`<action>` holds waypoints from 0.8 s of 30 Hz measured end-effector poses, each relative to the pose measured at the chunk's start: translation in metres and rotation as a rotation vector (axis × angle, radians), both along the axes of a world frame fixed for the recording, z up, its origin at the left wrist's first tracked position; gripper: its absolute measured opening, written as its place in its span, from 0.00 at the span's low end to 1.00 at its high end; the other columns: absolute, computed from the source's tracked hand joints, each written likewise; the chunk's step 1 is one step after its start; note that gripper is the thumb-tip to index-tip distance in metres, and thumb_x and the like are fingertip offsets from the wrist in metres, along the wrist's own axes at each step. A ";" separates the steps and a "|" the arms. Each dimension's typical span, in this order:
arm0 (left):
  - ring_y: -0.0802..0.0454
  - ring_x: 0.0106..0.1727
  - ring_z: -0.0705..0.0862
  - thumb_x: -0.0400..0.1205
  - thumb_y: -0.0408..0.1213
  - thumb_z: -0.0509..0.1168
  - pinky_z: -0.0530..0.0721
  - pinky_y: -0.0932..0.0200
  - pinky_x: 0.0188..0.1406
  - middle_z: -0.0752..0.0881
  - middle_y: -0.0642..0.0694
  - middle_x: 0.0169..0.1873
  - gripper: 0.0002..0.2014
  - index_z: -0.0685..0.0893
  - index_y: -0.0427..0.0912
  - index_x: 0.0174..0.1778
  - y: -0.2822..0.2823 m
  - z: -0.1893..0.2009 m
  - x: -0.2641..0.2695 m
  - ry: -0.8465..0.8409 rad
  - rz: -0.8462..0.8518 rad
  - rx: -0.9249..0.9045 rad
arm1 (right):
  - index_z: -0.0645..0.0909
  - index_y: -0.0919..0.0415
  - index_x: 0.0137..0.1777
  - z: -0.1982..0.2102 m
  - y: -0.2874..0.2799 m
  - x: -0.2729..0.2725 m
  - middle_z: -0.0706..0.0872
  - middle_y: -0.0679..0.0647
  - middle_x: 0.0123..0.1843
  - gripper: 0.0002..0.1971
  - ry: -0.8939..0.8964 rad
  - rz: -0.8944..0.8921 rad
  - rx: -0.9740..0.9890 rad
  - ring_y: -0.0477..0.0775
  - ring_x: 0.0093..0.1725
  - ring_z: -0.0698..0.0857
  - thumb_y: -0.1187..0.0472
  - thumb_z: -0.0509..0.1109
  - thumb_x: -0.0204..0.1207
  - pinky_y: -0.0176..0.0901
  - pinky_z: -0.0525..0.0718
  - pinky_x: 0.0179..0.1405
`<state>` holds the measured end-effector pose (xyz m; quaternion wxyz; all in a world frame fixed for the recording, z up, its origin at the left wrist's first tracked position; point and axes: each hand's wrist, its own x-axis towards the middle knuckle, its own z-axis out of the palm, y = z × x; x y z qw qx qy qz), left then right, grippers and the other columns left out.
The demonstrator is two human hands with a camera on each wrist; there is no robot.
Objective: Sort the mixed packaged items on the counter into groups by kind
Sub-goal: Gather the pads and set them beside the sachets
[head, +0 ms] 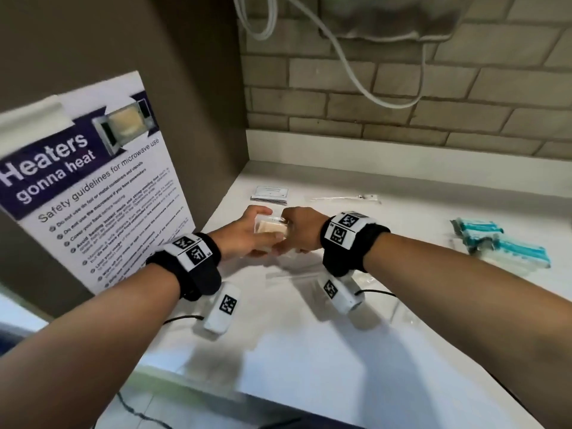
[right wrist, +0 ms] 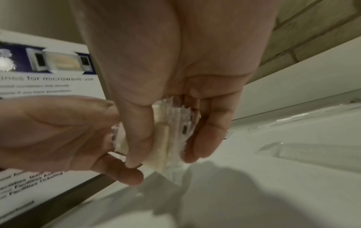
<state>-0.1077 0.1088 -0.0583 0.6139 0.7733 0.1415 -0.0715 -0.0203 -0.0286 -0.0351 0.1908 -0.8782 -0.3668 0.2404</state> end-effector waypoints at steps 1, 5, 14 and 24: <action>0.48 0.48 0.84 0.80 0.29 0.68 0.85 0.51 0.53 0.82 0.42 0.52 0.27 0.63 0.48 0.70 0.005 -0.002 -0.002 0.009 -0.031 0.067 | 0.74 0.53 0.43 -0.002 0.006 -0.002 0.85 0.54 0.42 0.17 -0.051 0.017 -0.042 0.54 0.34 0.83 0.51 0.81 0.67 0.39 0.81 0.28; 0.50 0.44 0.81 0.82 0.35 0.66 0.78 0.59 0.44 0.83 0.41 0.51 0.22 0.66 0.43 0.69 0.022 -0.007 -0.006 0.007 -0.145 0.549 | 0.73 0.53 0.50 -0.016 0.024 -0.004 0.84 0.54 0.49 0.22 -0.311 0.050 -0.169 0.58 0.45 0.81 0.43 0.77 0.67 0.44 0.77 0.41; 0.43 0.54 0.83 0.75 0.45 0.69 0.81 0.52 0.52 0.82 0.45 0.56 0.22 0.72 0.52 0.64 0.042 -0.031 -0.014 0.065 -0.234 0.805 | 0.73 0.57 0.62 -0.047 0.046 -0.017 0.82 0.57 0.57 0.27 -0.407 0.096 -0.292 0.63 0.54 0.85 0.41 0.73 0.69 0.48 0.78 0.44; 0.36 0.55 0.81 0.81 0.39 0.63 0.78 0.46 0.56 0.70 0.39 0.63 0.23 0.65 0.42 0.71 0.029 -0.039 -0.008 0.076 -0.225 0.815 | 0.77 0.65 0.62 -0.043 0.053 -0.023 0.83 0.62 0.59 0.18 -0.307 0.096 -0.237 0.62 0.58 0.83 0.57 0.69 0.75 0.41 0.72 0.44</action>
